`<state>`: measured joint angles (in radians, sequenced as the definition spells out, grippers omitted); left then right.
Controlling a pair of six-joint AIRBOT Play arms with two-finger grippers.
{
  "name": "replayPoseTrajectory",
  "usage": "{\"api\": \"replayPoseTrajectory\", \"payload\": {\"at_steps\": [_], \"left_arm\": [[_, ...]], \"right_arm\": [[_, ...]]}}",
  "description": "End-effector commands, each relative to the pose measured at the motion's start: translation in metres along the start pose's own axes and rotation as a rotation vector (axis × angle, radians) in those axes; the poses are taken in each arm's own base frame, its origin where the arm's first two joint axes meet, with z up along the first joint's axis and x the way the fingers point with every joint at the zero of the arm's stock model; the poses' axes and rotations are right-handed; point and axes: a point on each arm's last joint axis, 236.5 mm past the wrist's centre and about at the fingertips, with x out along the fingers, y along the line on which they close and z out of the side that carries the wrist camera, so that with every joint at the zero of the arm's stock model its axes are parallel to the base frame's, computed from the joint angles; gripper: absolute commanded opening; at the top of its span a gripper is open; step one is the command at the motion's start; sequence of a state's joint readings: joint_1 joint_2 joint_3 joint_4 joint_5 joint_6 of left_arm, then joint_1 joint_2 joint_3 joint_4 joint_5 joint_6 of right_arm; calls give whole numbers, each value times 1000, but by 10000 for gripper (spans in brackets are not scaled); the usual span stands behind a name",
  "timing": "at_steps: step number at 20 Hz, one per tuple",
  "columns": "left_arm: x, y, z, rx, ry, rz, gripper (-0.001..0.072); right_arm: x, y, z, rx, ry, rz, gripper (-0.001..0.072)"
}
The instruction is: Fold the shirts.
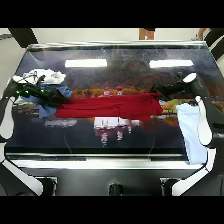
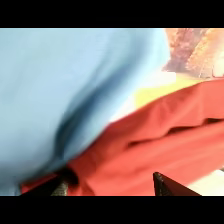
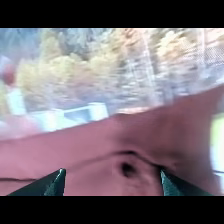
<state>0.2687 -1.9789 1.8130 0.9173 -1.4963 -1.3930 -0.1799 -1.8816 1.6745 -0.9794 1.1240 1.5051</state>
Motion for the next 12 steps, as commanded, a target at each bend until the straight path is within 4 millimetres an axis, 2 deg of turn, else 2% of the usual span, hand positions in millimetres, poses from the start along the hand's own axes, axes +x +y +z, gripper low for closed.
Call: {"api": "replayPoseTrajectory", "payload": {"at_steps": [1, 3, 5, 8, 11, 12], "left_arm": [[-37, -20, 2, 64, -64, -5, 619], [-58, -37, 1, 98, -106, 1, 617], [-74, -56, -2, 139, -139, 5, 615], [-95, -89, -10, 210, -184, 11, 612], [-98, -123, -21, 283, -193, 7, 609], [-94, -133, -26, 306, -184, 4, 608]], "right_arm": [[-26, -49, -22, -35, 124, -131, 710], [-13, -59, -48, 13, 237, -103, 710], [7, -55, -64, 67, 310, -35, 710], [30, -15, -69, 163, 350, 171, 710], [50, 3, -70, 143, 330, 155, 702], [56, 10, -71, 144, 320, 146, 628]]}}
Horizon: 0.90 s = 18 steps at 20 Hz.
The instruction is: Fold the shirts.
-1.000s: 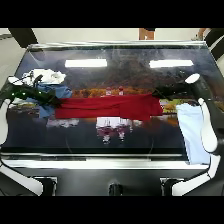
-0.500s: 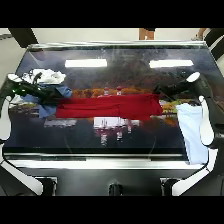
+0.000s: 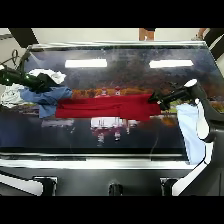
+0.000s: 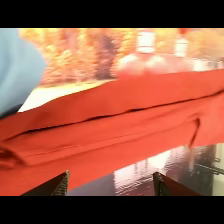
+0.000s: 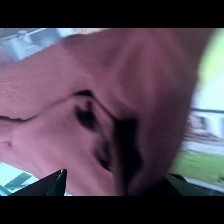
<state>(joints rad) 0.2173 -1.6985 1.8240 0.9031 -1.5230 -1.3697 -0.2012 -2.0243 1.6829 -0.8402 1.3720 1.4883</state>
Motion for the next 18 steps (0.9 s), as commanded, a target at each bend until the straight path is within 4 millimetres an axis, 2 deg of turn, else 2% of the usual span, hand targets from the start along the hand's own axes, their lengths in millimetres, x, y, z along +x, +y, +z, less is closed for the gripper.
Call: {"api": "replayPoseTrajectory", "payload": {"at_steps": [1, 2, 3, 4, 6, 8, 10, 12, 14, 17, 18], "left_arm": [[4, -42, -5, 87, 7, -16, 604], [15, -52, -9, 106, 27, -26, 564], [30, -63, -13, 123, 44, -36, 346], [52, -75, -20, 138, 66, -47, 53], [109, -100, -42, 161, 110, -64, 34], [167, -128, -79, 166, 185, -109, 33], [215, -159, -115, 140, 267, -183, 33], [249, -181, -130, 91, 285, -246, 33], [276, -195, -143, 22, 308, -299, 33], [307, -216, -178, -44, 386, -355, 33], [315, -229, -190, -64, 405, -383, 33]], "right_arm": [[23, 22, 2, 14, -7, 20, 274], [20, 32, -2, 21, 1, 24, 44], [11, 45, -5, -20, -7, 31, 43], [-3, 61, -10, -60, -19, 33, 42], [-32, 93, -30, -128, -29, 33, 42], [-58, 122, -56, -198, -35, 0, 42], [-84, 141, -84, -251, -57, -63, 42], [-110, 158, -113, -290, -74, -104, 42], [-135, 167, -142, -293, -75, -125, 43], [-164, 166, -175, -301, -83, -180, 43], [-171, 166, -184, -301, -80, -191, 43]]}}
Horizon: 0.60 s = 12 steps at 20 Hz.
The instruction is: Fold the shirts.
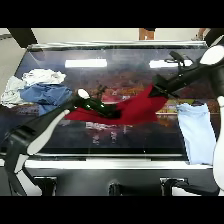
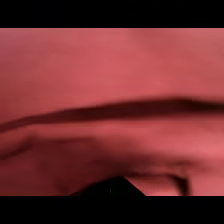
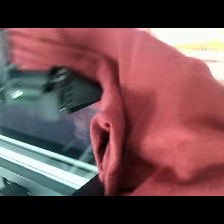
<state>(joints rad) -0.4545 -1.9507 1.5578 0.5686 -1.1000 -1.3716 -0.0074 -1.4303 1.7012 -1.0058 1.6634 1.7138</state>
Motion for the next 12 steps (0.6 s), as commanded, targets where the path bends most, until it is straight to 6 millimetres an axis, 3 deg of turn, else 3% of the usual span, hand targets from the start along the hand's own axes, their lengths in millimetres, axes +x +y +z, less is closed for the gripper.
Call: {"api": "replayPoseTrajectory", "payload": {"at_steps": [1, 3, 4, 6, 7, 8, 10, 12], "left_arm": [[61, -32, -24, -82, 47, -128, 33], [81, -52, -33, -70, 44, -167, 32], [80, -55, -29, -56, 22, -161, 30], [49, -50, -8, 11, -48, -100, 29], [20, -46, 7, 54, -94, -47, 29], [-22, -39, 24, 96, -158, 20, 29], [-127, -25, 59, 154, -332, 155, 30], [-243, -24, 76, 176, -535, 226, 30]], "right_arm": [[-35, 7, -38, 2, 12, -61, 43], [-40, 5, -36, 3, -15, -78, 44], [-38, 4, -34, 4, -18, -77, 43], [-27, 9, -24, -7, -13, -33, 43], [-18, 18, -15, -6, -13, 24, 43], [-6, 30, -6, -17, -11, 83, 43], [30, 57, 1, -54, 36, 168, 43], [83, 90, -2, -81, 113, 242, 43]]}}
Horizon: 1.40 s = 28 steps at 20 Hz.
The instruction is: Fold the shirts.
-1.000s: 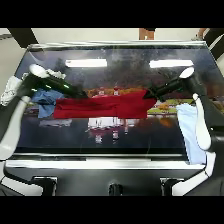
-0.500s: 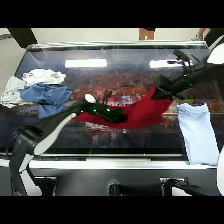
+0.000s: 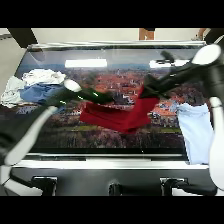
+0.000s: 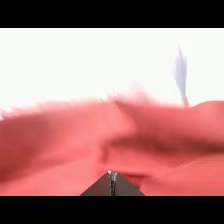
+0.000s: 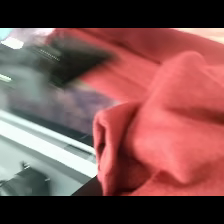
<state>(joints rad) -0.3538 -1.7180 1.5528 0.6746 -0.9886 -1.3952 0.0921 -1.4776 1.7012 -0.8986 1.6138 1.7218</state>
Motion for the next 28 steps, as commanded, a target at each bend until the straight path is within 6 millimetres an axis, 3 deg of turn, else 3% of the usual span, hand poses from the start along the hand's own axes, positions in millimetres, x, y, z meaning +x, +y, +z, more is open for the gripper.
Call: {"api": "replayPoseTrajectory", "payload": {"at_steps": [1, 3, 4, 6, 7, 8, 9, 10, 12, 14, 15, 17, 18, 19, 20, 22, 25, 28], "left_arm": [[-168, 30, 72, 66, -311, 190, 31], [-258, 25, 84, 71, -473, 235, 31], [-292, 20, 83, 81, -529, 256, 31], [-342, 3, 72, 110, -611, 291, 31], [-358, -7, 65, 128, -634, 305, 31], [-366, -16, 59, 153, -645, 314, 31], [-372, -23, 54, 171, -651, 327, 32], [-374, -27, 50, 179, -650, 329, 32], [-373, -25, 47, 180, -635, 337, 32], [-370, -15, 45, 170, -622, 363, 31], [-368, -8, 43, 164, -612, 379, 32], [-363, 2, 41, 172, -591, 396, 32], [-360, 6, 39, 163, -583, 396, 32], [-357, 8, 38, 162, -576, 397, 32], [-356, 10, 37, 170, -570, 400, 32], [-356, 9, 37, 172, -571, 400, 32], [-356, 9, 37, 172, -570, 400, 32], [-356, 9, 37, 173, -570, 400, 32]], "right_arm": [[83, 46, 12, -31, 72, 156, 44], [144, 65, 20, 4, 85, 225, 45], [173, 74, 26, 42, 83, 267, 46], [220, 81, 33, 124, 72, 319, 49], [240, 81, 35, 164, 70, 333, 55], [257, 83, 35, 207, 77, 354, 112], [267, 86, 35, 237, 79, 382, 326], [267, 94, 39, 228, 71, 430, 594], [243, 89, 46, 194, 61, 439, 596], [197, 53, 52, 128, 52, 324, 596], [167, 15, 51, 113, 51, 179, 596], [105, -84, 39, 119, 53, -200, 599], [76, -136, 17, 161, 110, -375, 599], [67, -166, -9, 229, 172, -435, 601], [78, -174, -29, 298, 196, -395, 609], [131, -165, -43, 404, 146, -211, 608], [193, -137, -34, 464, 59, 2, 608], [218, -110, -26, 457, 47, 111, 592]]}}
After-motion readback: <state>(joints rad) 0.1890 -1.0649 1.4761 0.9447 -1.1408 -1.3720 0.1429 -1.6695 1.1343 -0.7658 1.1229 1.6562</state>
